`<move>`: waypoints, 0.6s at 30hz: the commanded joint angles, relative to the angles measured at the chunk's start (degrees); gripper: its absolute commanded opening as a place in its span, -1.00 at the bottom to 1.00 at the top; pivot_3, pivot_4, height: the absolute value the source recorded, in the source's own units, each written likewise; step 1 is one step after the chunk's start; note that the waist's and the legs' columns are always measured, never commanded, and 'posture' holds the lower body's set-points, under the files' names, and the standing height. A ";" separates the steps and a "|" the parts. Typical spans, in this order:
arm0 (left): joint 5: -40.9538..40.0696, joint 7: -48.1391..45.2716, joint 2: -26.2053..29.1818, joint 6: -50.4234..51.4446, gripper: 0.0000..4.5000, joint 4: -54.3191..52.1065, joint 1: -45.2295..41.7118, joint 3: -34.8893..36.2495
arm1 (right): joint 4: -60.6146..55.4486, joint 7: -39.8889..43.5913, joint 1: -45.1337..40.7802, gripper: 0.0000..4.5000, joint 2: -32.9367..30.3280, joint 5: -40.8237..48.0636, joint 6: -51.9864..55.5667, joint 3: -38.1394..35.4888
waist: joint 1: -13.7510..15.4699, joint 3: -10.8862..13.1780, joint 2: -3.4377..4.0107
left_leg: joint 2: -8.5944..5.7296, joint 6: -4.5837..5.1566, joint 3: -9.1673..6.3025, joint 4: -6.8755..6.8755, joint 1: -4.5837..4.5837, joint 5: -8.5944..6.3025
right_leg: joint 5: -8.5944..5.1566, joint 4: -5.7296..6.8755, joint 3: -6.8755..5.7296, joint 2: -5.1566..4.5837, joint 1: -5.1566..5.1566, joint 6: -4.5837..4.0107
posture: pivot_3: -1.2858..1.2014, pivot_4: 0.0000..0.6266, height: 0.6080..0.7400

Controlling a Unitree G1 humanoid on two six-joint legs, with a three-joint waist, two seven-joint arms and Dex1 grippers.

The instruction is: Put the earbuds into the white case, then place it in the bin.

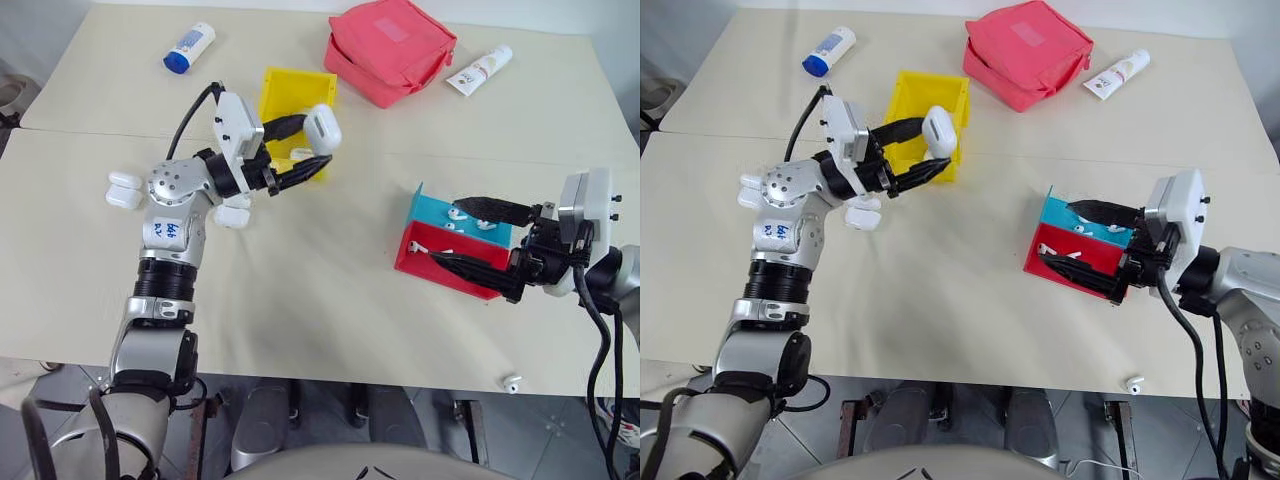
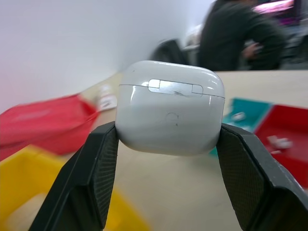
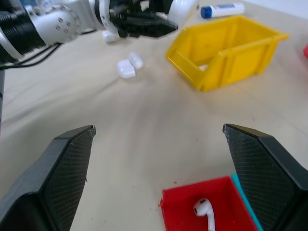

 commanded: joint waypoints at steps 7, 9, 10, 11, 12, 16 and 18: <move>4.77 4.53 -0.65 -10.84 0.21 28.48 -13.62 1.95 | -4.52 -5.18 0.80 0.99 1.58 -0.69 -1.55 1.31 | 0.18 0.02 -0.03 | -0.18 0.04 -0.01 -0.04 -0.02 0.00 | 0.01 -0.01 -0.04 -0.11 -0.01 0.04 | 0.03 -0.52 1.00; 4.47 2.86 -1.08 -13.09 0.55 31.89 -15.27 2.57 | -4.87 -5.83 0.64 1.00 1.49 -0.57 -1.30 1.75 | 0.12 0.05 -0.08 | -0.21 0.06 -0.01 -0.04 -0.03 0.00 | 0.02 -0.01 -0.05 -0.14 -0.02 0.06 | 0.03 -0.52 1.00; 4.98 2.60 -1.03 -13.93 0.66 33.11 -15.83 2.38 | -5.06 -6.11 0.57 1.00 1.37 -0.40 -1.17 1.86 | 0.10 0.06 -0.10 | -0.21 0.06 -0.01 -0.05 -0.03 0.00 | 0.02 -0.01 -0.05 -0.14 -0.02 0.06 | 0.03 -0.52 1.00; 5.50 2.37 -0.89 -15.01 0.79 33.89 -16.29 2.16 | -5.23 -6.31 0.45 1.00 1.16 -0.22 -1.03 1.91 | 0.06 0.06 -0.10 | -0.21 0.06 -0.01 -0.05 -0.04 0.00 | 0.02 -0.01 -0.05 -0.14 -0.02 0.06 | 0.03 -0.52 1.00; 5.63 2.37 -0.61 -16.27 0.94 34.14 -16.71 2.30 | -5.45 -6.42 0.35 1.00 0.89 0.03 -0.92 1.80 | 0.01 0.06 -0.10 | -0.21 0.06 0.00 -0.05 -0.03 0.00 | 0.02 -0.01 -0.05 -0.14 -0.02 0.07 | 0.03 -0.52 1.00; -1.22 -8.70 1.01 -15.05 0.99 24.97 -13.70 5.22 | -4.48 -5.59 -0.77 1.00 -0.02 0.23 -1.01 1.96 | -0.35 0.06 -0.11 | -0.20 0.06 0.02 -0.05 -0.03 0.01 | 0.03 0.00 -0.04 -0.14 -0.04 0.07 | 0.03 -0.52 1.00; -5.25 -12.55 1.97 -11.30 0.99 16.38 -10.09 6.56 | -3.12 -4.28 -1.70 1.00 -0.49 -0.06 -1.51 2.64 | -0.75 0.06 -0.10 | -0.14 0.06 0.06 -0.06 -0.02 0.01 | 0.02 0.00 -0.03 -0.14 -0.07 0.07 | 0.03 -0.52 1.00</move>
